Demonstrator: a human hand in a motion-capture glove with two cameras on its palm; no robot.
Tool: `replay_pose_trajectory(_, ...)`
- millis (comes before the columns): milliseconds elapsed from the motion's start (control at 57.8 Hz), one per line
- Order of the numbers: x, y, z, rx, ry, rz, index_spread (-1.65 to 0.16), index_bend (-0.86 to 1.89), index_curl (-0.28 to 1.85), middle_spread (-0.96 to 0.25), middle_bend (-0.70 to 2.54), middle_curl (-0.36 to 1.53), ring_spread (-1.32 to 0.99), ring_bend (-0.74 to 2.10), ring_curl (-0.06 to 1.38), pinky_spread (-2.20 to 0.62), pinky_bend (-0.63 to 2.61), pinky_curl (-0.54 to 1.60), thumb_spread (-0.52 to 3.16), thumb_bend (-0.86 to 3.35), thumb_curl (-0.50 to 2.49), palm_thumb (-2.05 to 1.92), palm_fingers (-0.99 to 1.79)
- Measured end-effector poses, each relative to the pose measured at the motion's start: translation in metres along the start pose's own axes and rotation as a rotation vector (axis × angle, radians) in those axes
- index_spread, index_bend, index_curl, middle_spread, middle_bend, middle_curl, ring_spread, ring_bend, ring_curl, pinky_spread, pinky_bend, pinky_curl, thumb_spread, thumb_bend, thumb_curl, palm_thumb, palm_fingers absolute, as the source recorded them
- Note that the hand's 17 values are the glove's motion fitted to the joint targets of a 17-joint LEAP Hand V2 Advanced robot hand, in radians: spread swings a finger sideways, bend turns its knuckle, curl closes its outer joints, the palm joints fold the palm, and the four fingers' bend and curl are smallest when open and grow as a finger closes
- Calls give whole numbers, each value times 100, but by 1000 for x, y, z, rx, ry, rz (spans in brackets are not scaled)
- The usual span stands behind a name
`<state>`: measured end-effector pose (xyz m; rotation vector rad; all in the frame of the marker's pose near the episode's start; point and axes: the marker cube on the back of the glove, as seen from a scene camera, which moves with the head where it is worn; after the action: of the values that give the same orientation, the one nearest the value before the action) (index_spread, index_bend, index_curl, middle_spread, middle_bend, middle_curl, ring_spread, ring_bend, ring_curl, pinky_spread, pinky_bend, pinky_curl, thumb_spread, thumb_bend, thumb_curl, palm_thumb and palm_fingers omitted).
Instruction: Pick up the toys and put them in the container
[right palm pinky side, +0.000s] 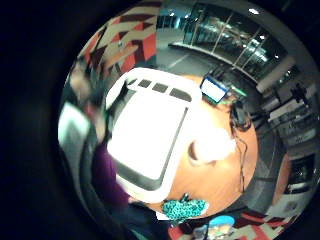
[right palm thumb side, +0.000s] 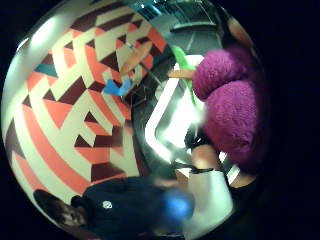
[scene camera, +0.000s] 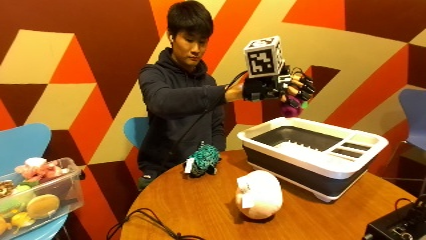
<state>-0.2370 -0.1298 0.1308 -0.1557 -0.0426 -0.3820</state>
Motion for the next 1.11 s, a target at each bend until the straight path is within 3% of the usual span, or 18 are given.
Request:
replay_pose_trajectory(17, -5, 1, 4, -32, -29, 38, -22, 13, 54, -16, 69, 78, -34, 129, 55, -35, 122, 55, 61, 7, 101, 58, 43)
replay_pose_trajectory(35, -10, 2, 8, -56, -43, 57, -23, 15, 54, -14, 55, 74, -30, 115, 53, -27, 117, 55, 68, 3, 97, 51, -4)
replay_pose_trajectory(69, -15, 8, 13, -81, -33, 55, -22, 20, 57, -11, 48, 71, -23, 100, 52, -20, 116, 58, 78, -1, 92, 45, -30)
replay_pose_trajectory(104, -16, 15, 14, -92, -16, 42, -23, 15, 51, -8, 40, 66, -18, 80, 44, -15, 112, 53, 86, -4, 87, 39, -38)
replay_pose_trajectory(208, -3, 46, -3, -136, 13, 1, -23, 12, 44, -4, 27, 57, -10, 52, 30, -5, 101, 43, 102, -5, 74, 28, -30)
replay_pose_trajectory(415, 45, 166, -13, -425, 192, -4, -22, 10, 36, -1, 18, 50, -3, 28, 23, 3, 83, 36, 116, -3, 58, 22, -23)
replay_pose_trajectory(623, 91, 223, 47, -597, 245, 85, -22, 9, 29, -3, 15, 44, -1, 17, 21, 4, 75, 34, 117, -2, 49, 22, -24)
replay_pose_trajectory(796, 99, 247, 118, -690, 213, -4, -22, 9, 25, -6, 15, 38, -2, 15, 21, 4, 74, 34, 116, -1, 44, 27, -24)
replay_pose_trajectory(883, 98, 249, 134, -672, 192, -47, -22, 11, 24, -8, 19, 38, -4, 20, 22, 3, 69, 33, 118, 1, 44, 34, -12)
replay_pose_trajectory(1073, 104, 246, 134, -543, 183, -58, -26, 15, 23, -16, 35, 44, -28, 75, 34, -25, 79, 32, 123, 15, 50, 63, 93)
replay_pose_trajectory(1108, 105, 247, 133, -550, 179, -49, -26, 15, 23, -17, 40, 47, -31, 80, 37, -29, 78, 33, 117, 15, 53, 66, 100)
